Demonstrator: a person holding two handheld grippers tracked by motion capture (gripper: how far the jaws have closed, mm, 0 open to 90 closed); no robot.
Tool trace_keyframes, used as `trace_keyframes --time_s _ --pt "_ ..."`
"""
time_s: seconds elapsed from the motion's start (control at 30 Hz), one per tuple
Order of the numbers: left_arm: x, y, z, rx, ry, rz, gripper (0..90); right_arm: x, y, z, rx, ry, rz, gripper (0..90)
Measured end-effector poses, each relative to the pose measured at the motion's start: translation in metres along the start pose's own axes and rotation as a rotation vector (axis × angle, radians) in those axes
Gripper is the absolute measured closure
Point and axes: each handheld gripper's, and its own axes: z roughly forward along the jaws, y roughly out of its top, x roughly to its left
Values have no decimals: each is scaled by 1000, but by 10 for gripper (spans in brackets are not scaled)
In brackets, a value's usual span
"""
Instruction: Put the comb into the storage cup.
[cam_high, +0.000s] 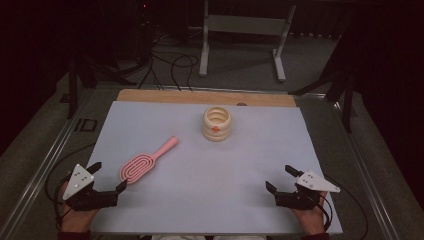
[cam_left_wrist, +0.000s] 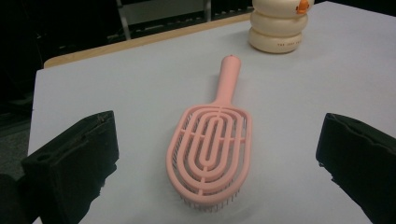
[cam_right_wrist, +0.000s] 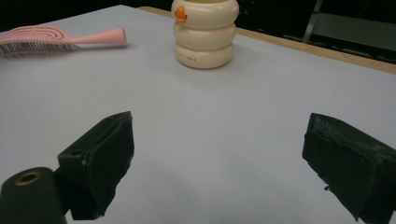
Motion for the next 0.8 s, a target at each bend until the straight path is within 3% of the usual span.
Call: trace_keyframes --time_s 0.8 --pt "0 3 1 -14 27 -13 0 -1 -2 3 3 4 0 92"
